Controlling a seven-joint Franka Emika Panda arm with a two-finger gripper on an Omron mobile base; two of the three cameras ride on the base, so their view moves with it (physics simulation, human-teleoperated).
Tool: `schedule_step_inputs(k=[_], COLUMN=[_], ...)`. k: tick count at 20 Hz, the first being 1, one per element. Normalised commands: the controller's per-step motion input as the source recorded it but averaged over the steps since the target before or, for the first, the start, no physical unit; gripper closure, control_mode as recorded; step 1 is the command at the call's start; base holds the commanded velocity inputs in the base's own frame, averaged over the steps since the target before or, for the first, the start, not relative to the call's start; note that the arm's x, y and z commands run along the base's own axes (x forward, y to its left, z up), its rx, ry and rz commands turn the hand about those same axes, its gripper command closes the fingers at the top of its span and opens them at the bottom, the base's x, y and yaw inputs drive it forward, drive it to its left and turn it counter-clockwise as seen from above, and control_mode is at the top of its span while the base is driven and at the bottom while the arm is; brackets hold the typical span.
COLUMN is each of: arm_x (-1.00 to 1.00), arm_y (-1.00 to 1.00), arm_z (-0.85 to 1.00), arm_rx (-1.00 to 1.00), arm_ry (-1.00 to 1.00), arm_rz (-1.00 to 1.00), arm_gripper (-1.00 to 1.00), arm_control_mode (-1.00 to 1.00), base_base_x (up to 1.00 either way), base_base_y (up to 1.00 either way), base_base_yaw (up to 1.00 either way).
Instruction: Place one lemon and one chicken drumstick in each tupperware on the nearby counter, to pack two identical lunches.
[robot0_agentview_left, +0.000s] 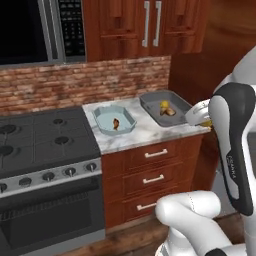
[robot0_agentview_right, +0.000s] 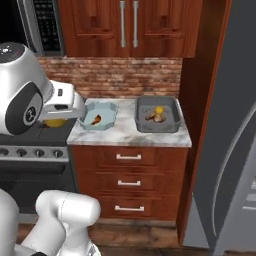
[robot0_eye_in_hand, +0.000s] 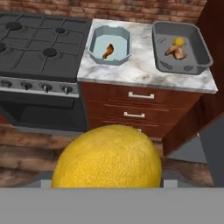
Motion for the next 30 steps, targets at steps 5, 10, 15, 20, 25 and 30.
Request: schedule_step_inputs(k=[5,10,15,20,25,30], arm_x=[0.0,0.0,0.0,0.0,0.0,0.0], arm_y=[0.0,0.0,0.0,0.0,0.0,0.0], arm_z=[0.0,0.0,0.0,0.0,0.0,0.0], arm_rx=[0.0,0.0,0.0,0.0,0.0,0.0], arm_ry=[0.0,0.0,0.0,0.0,0.0,0.0], arm_rz=[0.0,0.0,0.0,0.0,0.0,0.0], arm_gripper=[1.0,1.0,1.0,1.0,1.0,1.0], arm_control_mode=[1.0,1.0,1.0,1.0,1.0,1.0], base_base_x=[0.8,0.63,0.43,0.26,0.46,0.59], base_base_y=[0.12,0.43,0.49,0.3,0.19,0.34], base_base_yaw=[-0.04,-0.03,-0.04,-0.03,-0.04,-0.02])
